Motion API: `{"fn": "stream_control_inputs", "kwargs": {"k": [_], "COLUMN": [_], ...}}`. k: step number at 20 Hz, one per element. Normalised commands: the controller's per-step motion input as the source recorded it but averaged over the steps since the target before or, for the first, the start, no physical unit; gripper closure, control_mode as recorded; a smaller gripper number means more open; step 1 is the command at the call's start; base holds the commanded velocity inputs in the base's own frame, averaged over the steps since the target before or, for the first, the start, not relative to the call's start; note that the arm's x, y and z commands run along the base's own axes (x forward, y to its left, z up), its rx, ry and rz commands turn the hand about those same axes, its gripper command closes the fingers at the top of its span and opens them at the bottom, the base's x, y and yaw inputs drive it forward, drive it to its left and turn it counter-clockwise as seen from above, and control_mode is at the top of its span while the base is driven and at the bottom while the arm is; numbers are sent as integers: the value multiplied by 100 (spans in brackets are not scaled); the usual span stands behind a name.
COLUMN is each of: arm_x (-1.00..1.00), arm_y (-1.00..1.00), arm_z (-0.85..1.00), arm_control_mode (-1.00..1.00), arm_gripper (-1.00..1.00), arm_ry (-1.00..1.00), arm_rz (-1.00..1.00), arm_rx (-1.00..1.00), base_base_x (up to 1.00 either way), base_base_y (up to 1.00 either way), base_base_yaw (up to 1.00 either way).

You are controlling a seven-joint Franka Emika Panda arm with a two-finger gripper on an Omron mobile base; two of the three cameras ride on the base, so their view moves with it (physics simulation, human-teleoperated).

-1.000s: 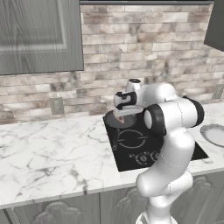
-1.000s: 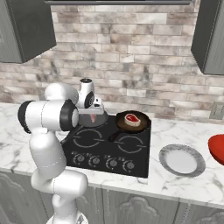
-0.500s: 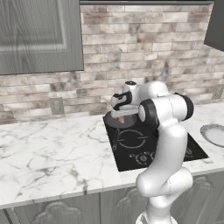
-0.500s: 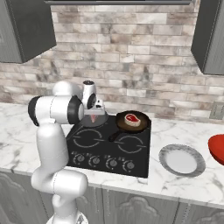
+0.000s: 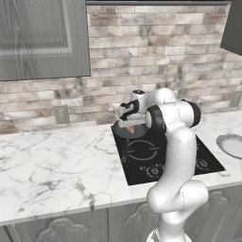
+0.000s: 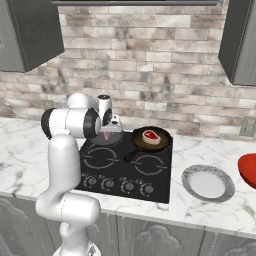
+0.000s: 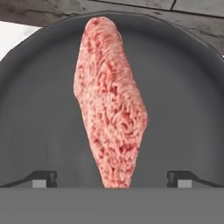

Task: Place one of the steaks on the plate and the other in the bowl. Then place the bowl in the fridge.

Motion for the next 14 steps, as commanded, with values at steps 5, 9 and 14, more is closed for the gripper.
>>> {"fn": "stream_control_inputs", "kwargs": {"k": [5,9,14], "arm_x": [32,25,10], "arm_y": [1,3,7], "arm_z": [-26,-29,-28], "arm_control_mode": [-100,-100,-100], "arm_gripper": [-100,-100,100], "arm_ry": [0,1,2], "arm_rz": [0,0,0], "arm_rx": [0,0,-1], "base_base_x": [0,0,0], "base_base_y": [0,0,0], "base_base_yaw": [0,0,0]}}
